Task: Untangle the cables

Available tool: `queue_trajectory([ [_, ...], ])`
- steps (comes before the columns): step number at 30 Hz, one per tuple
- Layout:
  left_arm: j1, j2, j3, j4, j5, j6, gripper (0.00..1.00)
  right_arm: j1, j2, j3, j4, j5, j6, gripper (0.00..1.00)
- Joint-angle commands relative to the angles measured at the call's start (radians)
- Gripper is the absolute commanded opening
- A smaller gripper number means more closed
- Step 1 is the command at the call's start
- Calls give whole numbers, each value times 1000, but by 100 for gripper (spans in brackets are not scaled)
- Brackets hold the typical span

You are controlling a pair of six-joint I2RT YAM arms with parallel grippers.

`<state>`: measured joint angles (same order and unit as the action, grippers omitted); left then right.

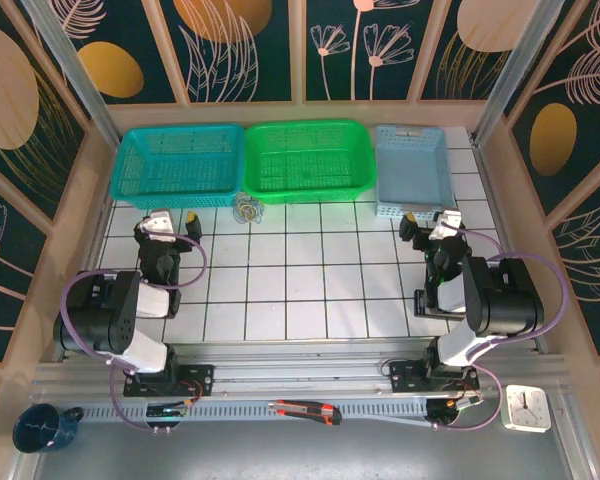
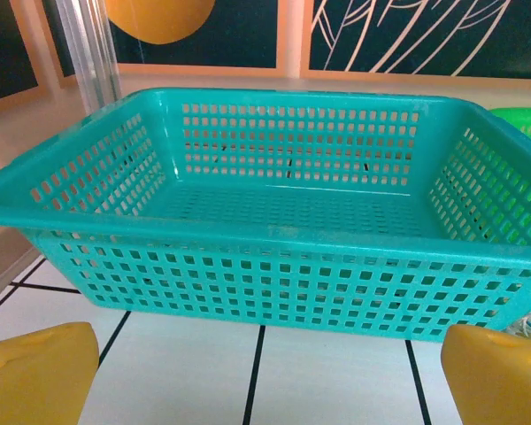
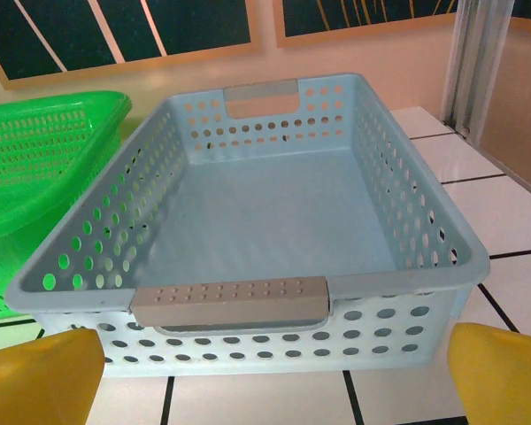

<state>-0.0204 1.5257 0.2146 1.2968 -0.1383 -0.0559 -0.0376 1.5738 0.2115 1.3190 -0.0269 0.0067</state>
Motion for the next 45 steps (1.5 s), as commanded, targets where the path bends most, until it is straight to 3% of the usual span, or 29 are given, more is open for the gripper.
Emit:
queue_trajectory([
  [1,0,-1,2,27,9,0,99,5,-8,8,10,12,7,99],
  [19,0,-1,2,26,5,-2,99,4,-7,8,10,10,9,99],
  [25,0,1,-13,55,-153,-65,99,5,-8,8,10,7,10,99],
  [45,0,-3,-17,63,-157,-65,99,0,-9,7,12,4,10,99],
])
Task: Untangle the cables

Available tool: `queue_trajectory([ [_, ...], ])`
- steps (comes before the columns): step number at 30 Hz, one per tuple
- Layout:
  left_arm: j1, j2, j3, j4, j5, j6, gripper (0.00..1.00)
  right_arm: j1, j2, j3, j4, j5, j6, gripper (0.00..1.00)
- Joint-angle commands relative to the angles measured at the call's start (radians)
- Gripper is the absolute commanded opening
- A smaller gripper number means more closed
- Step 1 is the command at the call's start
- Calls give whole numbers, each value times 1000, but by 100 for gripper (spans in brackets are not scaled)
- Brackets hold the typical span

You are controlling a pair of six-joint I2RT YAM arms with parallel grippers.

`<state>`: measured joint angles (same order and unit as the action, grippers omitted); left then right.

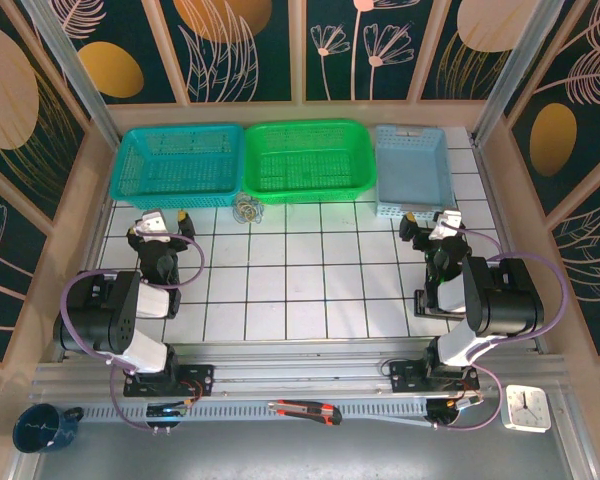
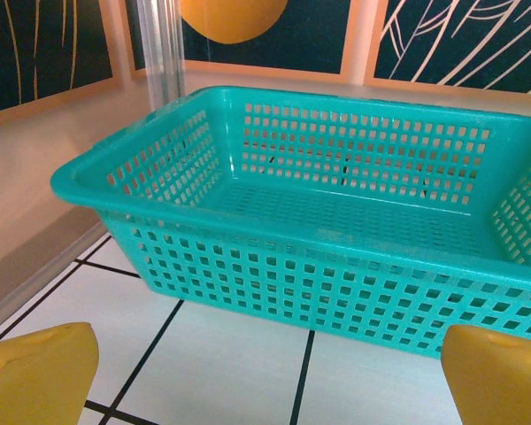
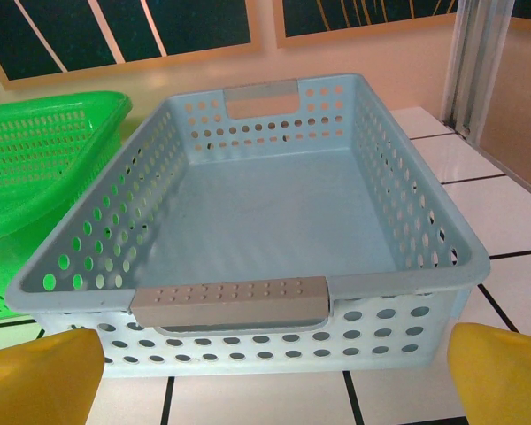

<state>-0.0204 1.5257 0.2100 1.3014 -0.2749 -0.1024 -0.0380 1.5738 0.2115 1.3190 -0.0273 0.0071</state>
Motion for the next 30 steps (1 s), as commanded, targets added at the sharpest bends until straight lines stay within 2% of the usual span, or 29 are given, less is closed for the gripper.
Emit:
queue_trajectory([
  [1,0,-12,-15,57,-23,-20,99,2,-17,4,18,12,14,99],
  [3,1,-50,-23,39,-31,-24,99,7,-74,-1,-22,32,14,99],
  [5,0,-110,-28,-2,-42,-26,99,13,-184,12,-135,67,14,99],
  [9,0,-250,32,-239,-123,-56,99,19,-402,65,-401,102,61,99],
  [13,0,-402,89,-433,-98,-127,99,20,-580,178,-678,156,168,99],
  [15,0,-466,125,-521,-71,-198,99,19,-621,272,-839,215,273,99],
  [18,0,-516,197,-665,4,-277,99,13,-616,448,-1180,379,577,99],
  [22,1,-505,284,-808,128,-361,99,2,-576,567,-1274,166,509,99],
  [26,0,-426,368,-906,259,-415,99,38,-516,602,-1280,-114,469,99],
  [28,0,-384,396,-938,315,-439,99,97,-483,603,-1270,-176,468,97],
  [30,0,-348,413,-962,367,-461,99,191,-445,607,-1270,-155,457,97],
])
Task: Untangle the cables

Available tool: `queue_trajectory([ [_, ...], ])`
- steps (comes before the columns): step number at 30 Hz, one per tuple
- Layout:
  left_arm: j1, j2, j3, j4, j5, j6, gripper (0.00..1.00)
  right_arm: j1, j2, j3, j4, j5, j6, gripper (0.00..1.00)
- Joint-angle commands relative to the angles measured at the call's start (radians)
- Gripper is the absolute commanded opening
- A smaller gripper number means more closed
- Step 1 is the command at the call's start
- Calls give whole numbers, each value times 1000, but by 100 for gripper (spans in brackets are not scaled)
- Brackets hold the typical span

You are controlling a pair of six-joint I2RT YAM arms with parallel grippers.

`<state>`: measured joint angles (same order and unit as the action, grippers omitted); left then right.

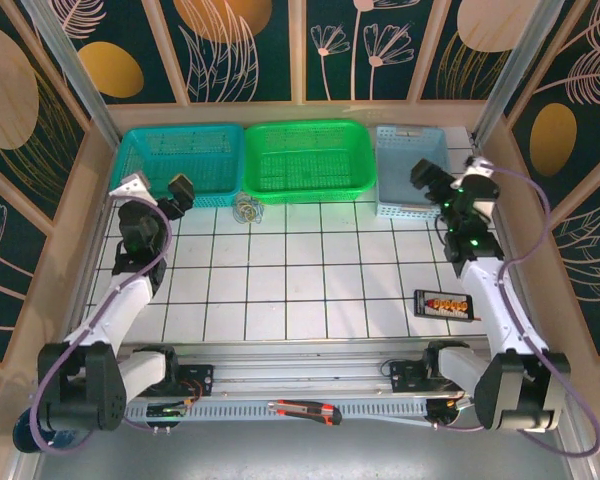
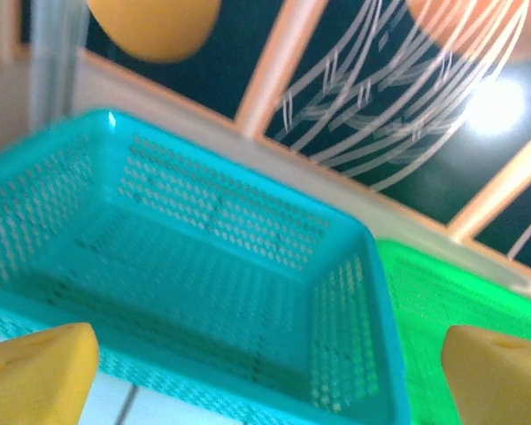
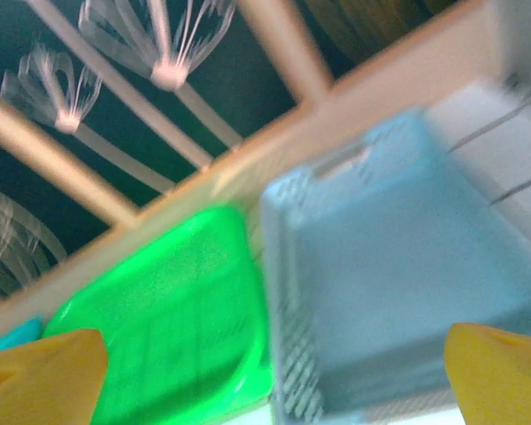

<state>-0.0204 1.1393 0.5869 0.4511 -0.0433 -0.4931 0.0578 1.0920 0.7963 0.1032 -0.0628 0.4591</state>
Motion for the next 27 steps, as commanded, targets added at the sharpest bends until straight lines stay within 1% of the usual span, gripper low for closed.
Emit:
queue_trajectory([
  [1,-2,53,42,-124,160,-78,99,145,59,20,-48,-102,-2,96],
  [3,-12,68,43,-150,182,-88,99,227,109,13,-23,-75,3,95],
  [5,-37,73,34,-170,180,-88,99,290,166,2,25,-69,27,93],
  [8,-100,75,21,-194,132,-71,99,372,264,2,91,-72,53,90],
  [10,-140,92,16,-202,90,-61,99,420,327,19,126,-73,66,89],
  [13,-171,137,17,-209,45,-73,99,481,414,62,166,-65,69,89],
  [14,-179,153,19,-209,32,-74,99,483,442,82,170,-61,66,89],
  [16,-198,187,28,-210,-7,-70,99,523,499,131,176,-50,61,89],
  [19,-217,232,39,-205,-53,-63,99,539,576,200,187,-53,59,89],
  [27,-247,376,124,-183,-76,-52,99,541,720,333,185,-60,69,88],
])
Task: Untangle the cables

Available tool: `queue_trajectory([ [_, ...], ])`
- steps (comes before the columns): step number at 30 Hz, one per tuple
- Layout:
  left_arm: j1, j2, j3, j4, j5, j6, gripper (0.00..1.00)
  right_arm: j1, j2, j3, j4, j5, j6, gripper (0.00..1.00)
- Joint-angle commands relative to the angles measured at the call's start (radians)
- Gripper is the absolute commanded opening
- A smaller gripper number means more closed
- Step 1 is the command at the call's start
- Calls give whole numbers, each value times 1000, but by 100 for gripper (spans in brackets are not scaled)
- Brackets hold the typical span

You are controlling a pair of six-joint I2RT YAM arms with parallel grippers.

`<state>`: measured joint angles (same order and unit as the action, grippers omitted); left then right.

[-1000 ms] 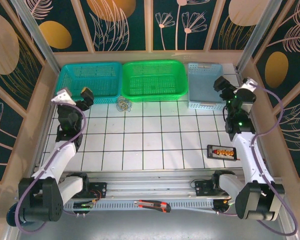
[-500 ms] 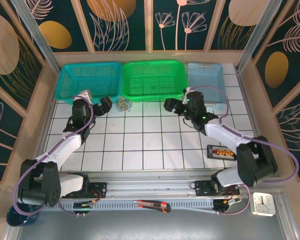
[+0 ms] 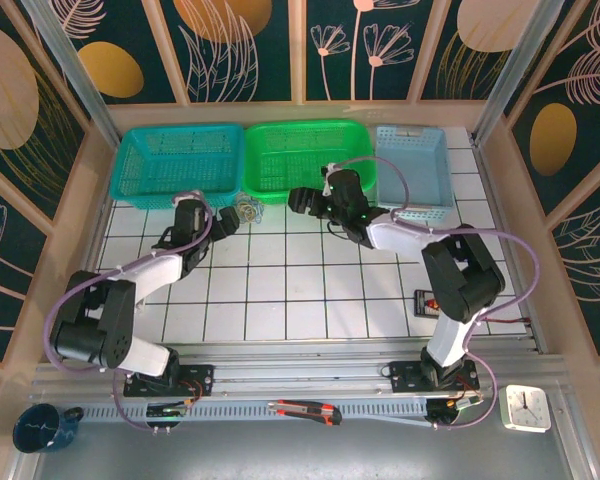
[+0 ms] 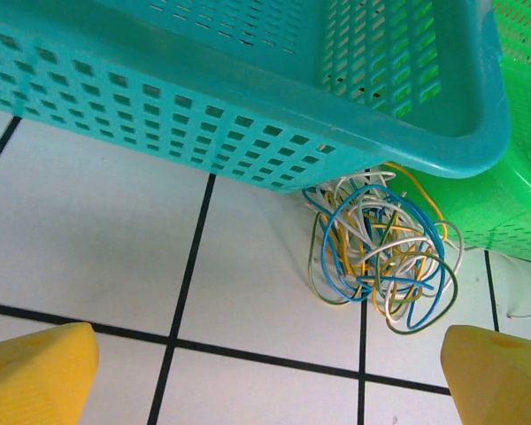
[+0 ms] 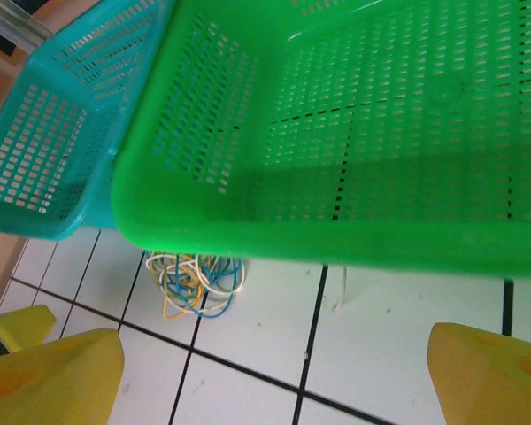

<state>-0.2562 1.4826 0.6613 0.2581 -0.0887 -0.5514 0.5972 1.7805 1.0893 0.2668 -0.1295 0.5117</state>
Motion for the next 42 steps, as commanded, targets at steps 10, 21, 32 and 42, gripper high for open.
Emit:
queue_trajectory([
  [10,-13,124,125,19,-93,69,99,-5,102,115,3,-1,14,88],
  [21,71,185,190,36,-66,137,99,-38,157,176,0,-18,17,88],
  [32,134,216,272,18,-53,232,99,-44,184,232,-21,-44,3,88],
  [42,148,199,352,-53,-6,212,99,-44,61,134,-12,-71,4,89],
])
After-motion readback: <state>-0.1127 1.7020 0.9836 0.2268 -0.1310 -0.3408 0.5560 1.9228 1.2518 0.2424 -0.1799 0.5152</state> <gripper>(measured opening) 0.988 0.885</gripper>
